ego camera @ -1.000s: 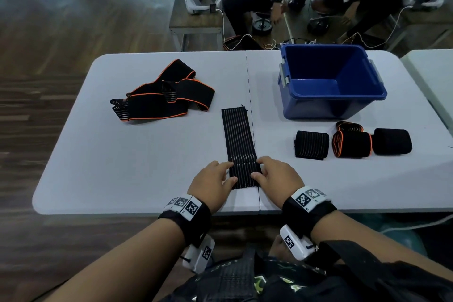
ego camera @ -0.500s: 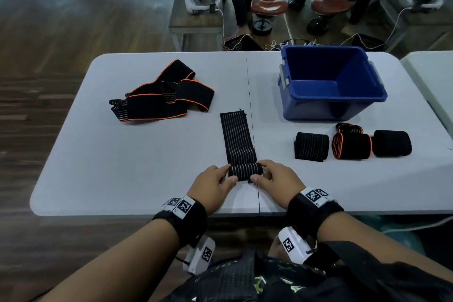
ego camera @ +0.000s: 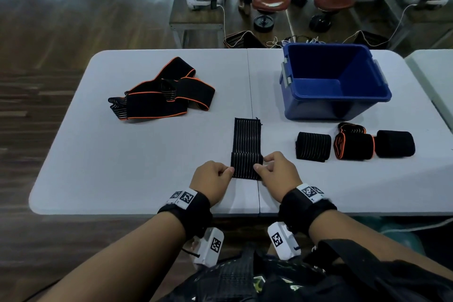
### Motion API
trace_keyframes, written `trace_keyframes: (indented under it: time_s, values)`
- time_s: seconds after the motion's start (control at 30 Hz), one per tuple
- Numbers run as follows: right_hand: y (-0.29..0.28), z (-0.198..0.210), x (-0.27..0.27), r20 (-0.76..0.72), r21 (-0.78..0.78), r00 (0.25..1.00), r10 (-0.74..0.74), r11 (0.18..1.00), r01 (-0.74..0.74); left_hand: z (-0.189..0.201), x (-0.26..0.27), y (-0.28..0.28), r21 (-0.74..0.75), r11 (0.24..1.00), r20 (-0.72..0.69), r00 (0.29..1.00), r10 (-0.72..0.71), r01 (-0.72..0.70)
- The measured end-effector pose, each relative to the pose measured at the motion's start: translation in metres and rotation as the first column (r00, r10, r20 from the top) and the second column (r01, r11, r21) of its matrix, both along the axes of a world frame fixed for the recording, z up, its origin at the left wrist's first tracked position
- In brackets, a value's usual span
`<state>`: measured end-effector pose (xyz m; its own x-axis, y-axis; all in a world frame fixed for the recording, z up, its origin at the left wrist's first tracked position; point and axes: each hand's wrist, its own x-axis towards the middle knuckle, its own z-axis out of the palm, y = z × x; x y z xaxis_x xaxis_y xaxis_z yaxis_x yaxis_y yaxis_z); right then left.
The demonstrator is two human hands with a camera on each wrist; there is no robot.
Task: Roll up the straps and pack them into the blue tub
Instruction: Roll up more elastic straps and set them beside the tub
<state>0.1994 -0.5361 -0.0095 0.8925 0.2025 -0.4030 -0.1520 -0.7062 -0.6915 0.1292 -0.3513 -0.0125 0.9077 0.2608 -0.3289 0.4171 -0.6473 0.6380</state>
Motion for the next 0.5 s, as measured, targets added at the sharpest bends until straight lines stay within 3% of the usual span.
trace_keyframes:
  time_s: [0.1,0.2,0.33,0.5]
  values:
    - [0.000,0.004,0.004,0.029,-0.013,1.000,0.008,1.000,-0.008,-0.001,0.005,0.001,0.019,1.000,-0.028,1.000,0.008,-0.008]
    - [0.001,0.008,0.003,0.070,-0.042,0.994,0.088,0.995,-0.085,-0.002,0.006,0.001,0.031,0.999,0.040,0.999,0.025,-0.026]
    - [0.002,0.008,0.005,0.130,-0.155,0.967,0.220,0.968,-0.199,-0.004,0.007,-0.002,0.184,0.973,0.115,0.980,-0.163,0.141]
    - [-0.003,0.012,0.006,0.067,-0.322,0.909,0.411,0.871,-0.370,-0.009,0.006,0.001,0.229,0.940,0.015,0.965,-0.263,0.253]
